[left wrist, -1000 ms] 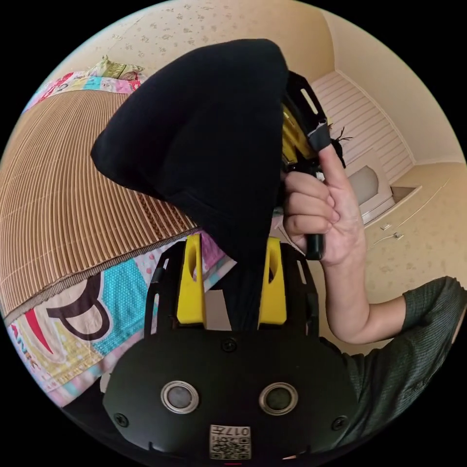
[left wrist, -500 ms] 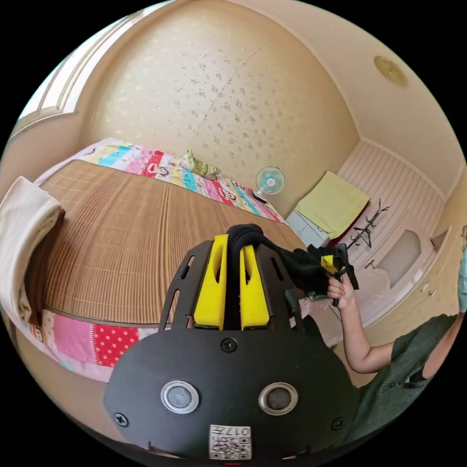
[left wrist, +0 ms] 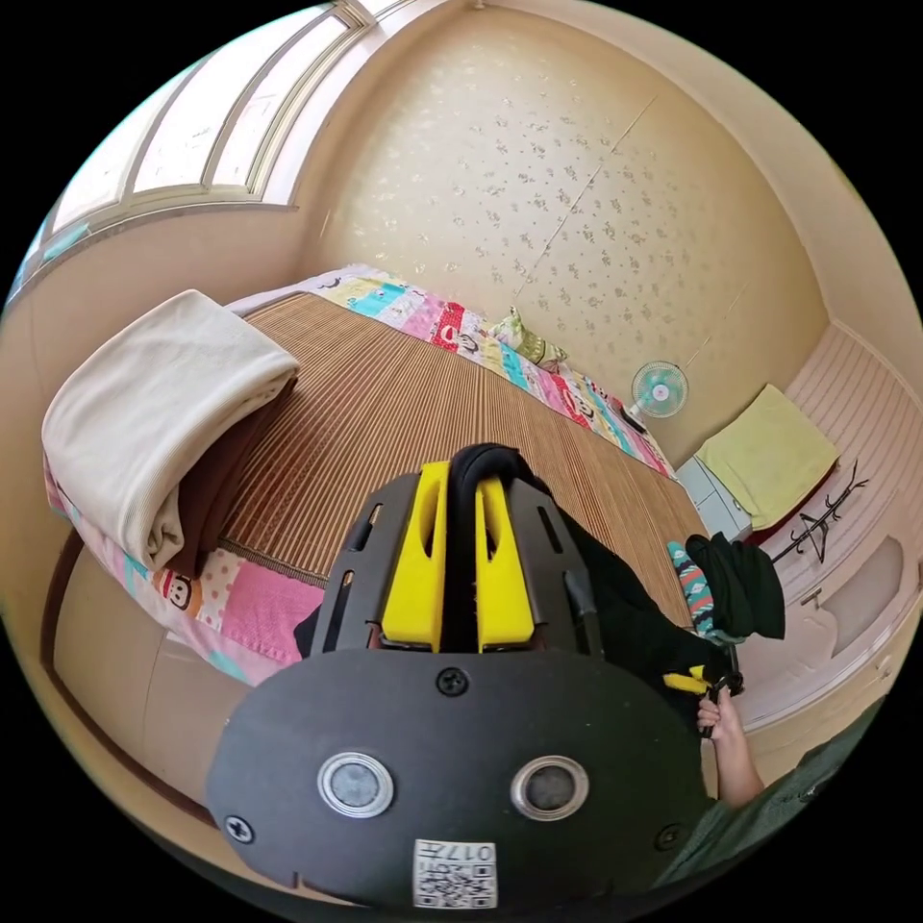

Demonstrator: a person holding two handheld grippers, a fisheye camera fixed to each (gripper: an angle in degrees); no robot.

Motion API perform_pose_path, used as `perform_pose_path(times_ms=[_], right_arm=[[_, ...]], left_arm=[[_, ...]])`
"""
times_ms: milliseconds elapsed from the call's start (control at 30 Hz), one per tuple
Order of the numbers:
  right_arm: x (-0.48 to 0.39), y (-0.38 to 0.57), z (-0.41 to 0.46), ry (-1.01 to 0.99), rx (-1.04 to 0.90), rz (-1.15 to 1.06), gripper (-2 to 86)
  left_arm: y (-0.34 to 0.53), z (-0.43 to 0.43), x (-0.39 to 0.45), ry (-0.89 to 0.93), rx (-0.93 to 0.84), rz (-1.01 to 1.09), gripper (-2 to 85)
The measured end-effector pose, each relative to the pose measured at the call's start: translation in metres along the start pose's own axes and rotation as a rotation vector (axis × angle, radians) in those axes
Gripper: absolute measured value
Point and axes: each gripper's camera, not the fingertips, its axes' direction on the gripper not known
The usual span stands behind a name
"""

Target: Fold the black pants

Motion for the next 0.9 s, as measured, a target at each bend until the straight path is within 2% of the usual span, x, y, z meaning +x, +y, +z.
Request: perform_pose_path(times_ms=[100,167,233,267,300,367,433,500,633,700,767,900], right_arm=[[0.001,0.002,0.033,0.131,-0.116,0.12,17.4],[0.015,0.005,0.049,0.09,-0.095,0.201,17.7],[0.043,0.014,0.054,-0.115,0.083,0.304,15.9],[0.05,0.017,0.053,-0.153,0.144,0.325,15.1],[0.057,0.024,0.049,-0.18,0.245,0.351,10.7],[0.042,0.028,0.046,-0.107,0.307,0.292,5.7],[-0.019,0.028,0.043,0.158,0.296,0.052,2.9],[-0.071,0.028,0.037,0.318,0.324,-0.12,2.1],[-0.174,-0.02,-0.005,0.445,0.511,-0.397,2.4],[-0.211,-0.069,-0.022,0.476,0.558,-0.442,3.3],[-0.236,-0.127,-0.034,0.515,0.578,-0.382,5.6],[-0.26,-0.213,-0.021,0.731,0.578,-0.216,21.3]], left_arm=[[-0.002,0.009,0.007,0.0,0.006,-0.008,5.1],[-0.003,0.017,0.01,0.01,0.01,-0.036,5.1],[-0.003,0.021,0.01,0.012,0.013,-0.054,5.1],[-0.004,0.022,0.01,0.016,0.015,-0.059,5.1],[-0.004,0.022,0.01,0.019,0.017,-0.059,5.1],[-0.007,0.019,0.011,0.026,0.026,-0.028,5.1],[-0.012,0.015,0.016,0.011,0.04,0.035,5.1],[-0.025,0.015,0.024,-0.018,0.035,0.093,5.1],[-0.099,0.042,0.056,0.024,-0.061,0.216,5.6],[-0.143,0.068,0.083,0.015,-0.138,0.306,7.1],[-0.197,0.11,0.108,-0.035,-0.252,0.337,9.5],[-0.236,0.135,0.097,-0.098,-0.186,0.21,8.4]])
